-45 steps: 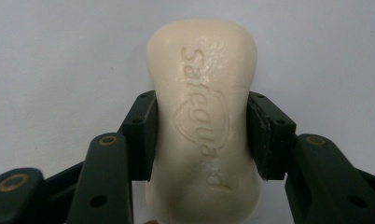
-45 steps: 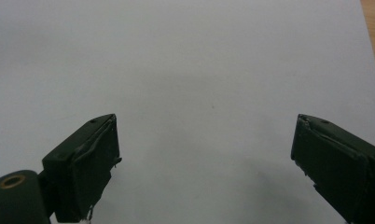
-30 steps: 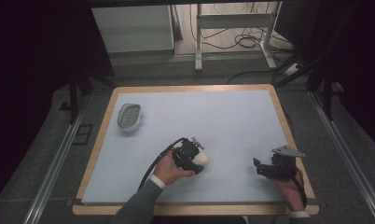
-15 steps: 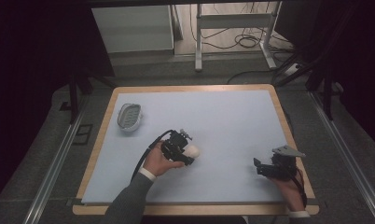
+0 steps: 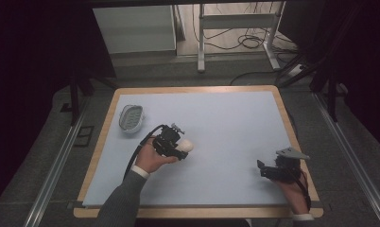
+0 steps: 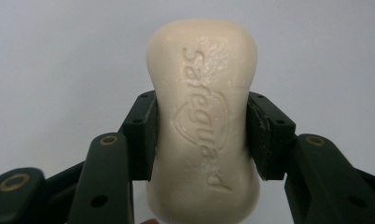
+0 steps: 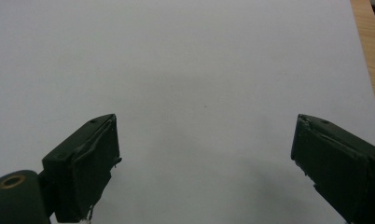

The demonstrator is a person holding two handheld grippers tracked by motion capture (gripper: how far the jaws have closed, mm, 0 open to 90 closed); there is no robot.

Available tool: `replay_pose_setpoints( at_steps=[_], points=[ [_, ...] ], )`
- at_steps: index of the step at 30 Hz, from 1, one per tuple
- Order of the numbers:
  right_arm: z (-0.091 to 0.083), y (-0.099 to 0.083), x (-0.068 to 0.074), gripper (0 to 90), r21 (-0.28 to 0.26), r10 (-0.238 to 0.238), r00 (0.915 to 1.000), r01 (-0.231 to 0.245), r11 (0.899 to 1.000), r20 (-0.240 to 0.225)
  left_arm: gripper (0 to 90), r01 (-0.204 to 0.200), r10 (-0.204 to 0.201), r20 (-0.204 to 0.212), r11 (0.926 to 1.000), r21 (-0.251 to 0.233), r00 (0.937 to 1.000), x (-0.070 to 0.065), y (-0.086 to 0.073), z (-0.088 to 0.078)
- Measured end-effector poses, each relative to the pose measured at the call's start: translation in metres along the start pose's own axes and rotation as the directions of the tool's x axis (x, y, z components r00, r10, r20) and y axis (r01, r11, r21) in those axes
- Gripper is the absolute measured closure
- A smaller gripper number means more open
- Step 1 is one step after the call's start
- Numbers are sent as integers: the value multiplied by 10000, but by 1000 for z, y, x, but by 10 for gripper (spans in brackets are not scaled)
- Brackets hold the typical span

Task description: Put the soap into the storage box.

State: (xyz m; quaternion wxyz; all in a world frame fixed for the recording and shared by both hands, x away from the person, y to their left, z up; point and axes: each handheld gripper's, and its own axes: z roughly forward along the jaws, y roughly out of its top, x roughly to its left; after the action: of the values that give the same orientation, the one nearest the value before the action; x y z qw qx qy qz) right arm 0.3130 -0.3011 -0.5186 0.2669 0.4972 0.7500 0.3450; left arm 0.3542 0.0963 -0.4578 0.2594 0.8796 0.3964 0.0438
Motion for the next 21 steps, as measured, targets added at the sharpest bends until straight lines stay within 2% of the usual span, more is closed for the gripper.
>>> replay_pose_setpoints(
  at_steps=[4,10,12,14,21],
  points=[
    [0,0,0,75,33,-4,10000,4,10000,15,495,136,-138,-162,9998,-115,9998,8,0,-5],
    [0,0,-1,75,33,33,10000,-33,10000,38,495,358,-360,-169,9993,-138,9992,19,-1,-8],
    [0,-1,0,75,54,14,10000,-14,10000,32,496,373,-378,-371,9992,-136,9986,23,-1,-9],
    [1,-1,0,75,50,-9,10000,9,10000,29,496,440,-448,-401,9988,-191,9982,26,-1,-12],
    [1,-1,-1,75,94,23,10000,-23,10000,28,495,816,-834,-539,9961,-346,9951,43,-4,-20]
  ],
)
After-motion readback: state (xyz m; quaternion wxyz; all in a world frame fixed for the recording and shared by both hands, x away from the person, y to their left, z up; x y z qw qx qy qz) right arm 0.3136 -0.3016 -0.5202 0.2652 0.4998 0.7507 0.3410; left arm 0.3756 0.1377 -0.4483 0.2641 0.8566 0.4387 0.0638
